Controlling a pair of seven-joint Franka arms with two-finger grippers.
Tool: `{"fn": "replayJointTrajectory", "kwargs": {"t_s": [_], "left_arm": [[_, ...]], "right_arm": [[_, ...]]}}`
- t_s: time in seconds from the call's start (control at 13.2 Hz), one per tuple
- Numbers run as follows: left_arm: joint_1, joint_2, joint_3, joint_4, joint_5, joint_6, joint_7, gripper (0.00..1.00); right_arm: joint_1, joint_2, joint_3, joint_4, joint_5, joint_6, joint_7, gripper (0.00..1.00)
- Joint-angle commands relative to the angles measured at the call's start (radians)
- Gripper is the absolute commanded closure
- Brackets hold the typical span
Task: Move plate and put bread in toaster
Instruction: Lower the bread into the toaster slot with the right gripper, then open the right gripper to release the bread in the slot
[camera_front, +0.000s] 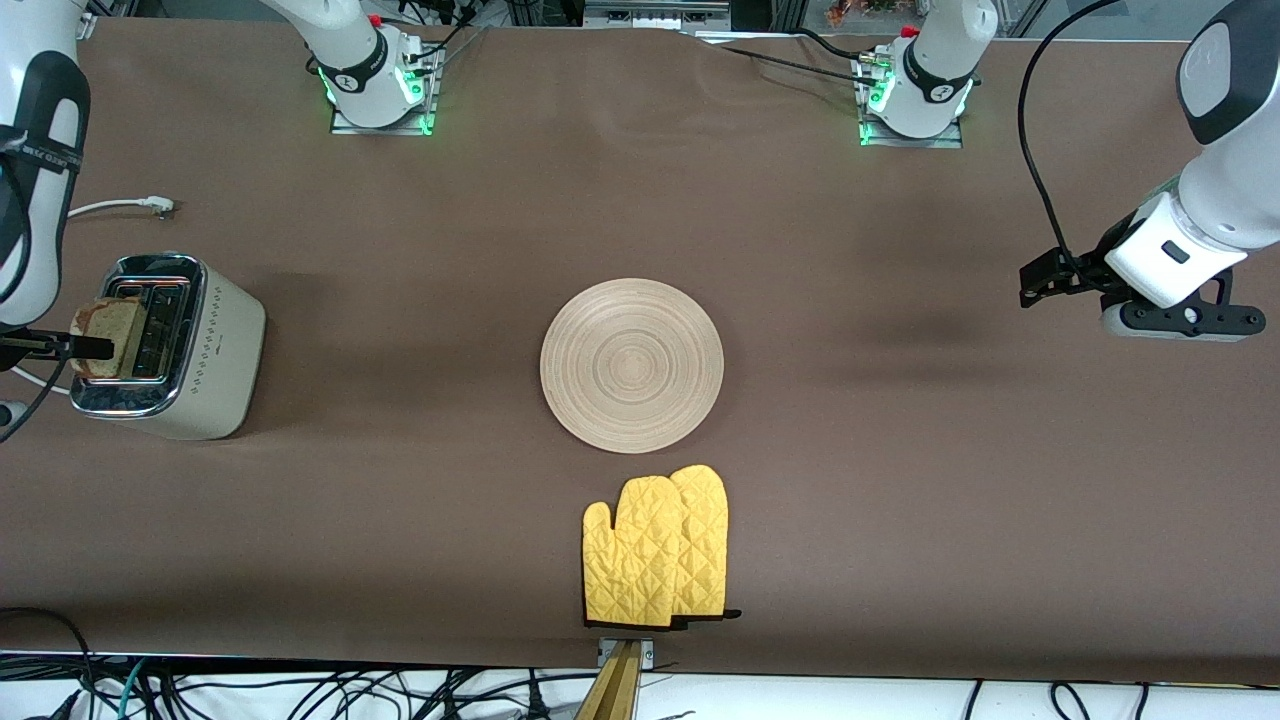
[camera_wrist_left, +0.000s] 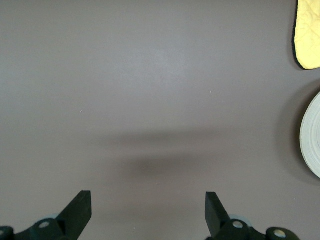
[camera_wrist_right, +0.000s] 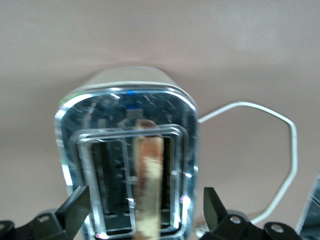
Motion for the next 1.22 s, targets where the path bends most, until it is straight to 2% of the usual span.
{"fn": "replayJointTrajectory", "kwargs": {"t_s": [0.0,0.23,0.68,0.76,0.84,0.99,1.14], "left_arm": [[-0.004,0.004,0.001,0.012,-0.015,-0.007,0.000,0.00],[-0.004,0.004,0.002,0.012,-0.015,-0.007,0.000,0.00],[-0.004,0.002,0.002,0.012,-0.007,-0.007,0.002,0.00],[-0.004,0.004,0.002,0.012,-0.005,-0.007,0.002,0.00],[-0.002,0.002,0.002,0.012,-0.005,-0.007,0.003,0.00],[-0.002,0.002,0.002,0.012,-0.005,-0.007,0.003,0.00],[-0.002,0.002,0.002,0.014,-0.005,-0.007,0.003,0.00]], "right_arm": [[0.012,-0.035,0.012,0.006,0.081,-0.018,-0.009,0.00],[0.079,-0.035,0.011,0.063,0.095,-0.029,-0.006,0.00],[0.133,-0.072,0.018,0.071,0.107,-0.064,0.003,0.00],[0.118,-0.090,0.050,0.064,0.104,-0.064,0.005,0.00],[0.076,-0.118,0.111,0.051,0.093,-0.063,0.013,0.00],[-0.017,-0.167,0.266,0.023,0.031,-0.054,0.090,0.00],[-0.048,-0.204,0.342,-0.006,-0.022,-0.052,0.131,0.00]]}}
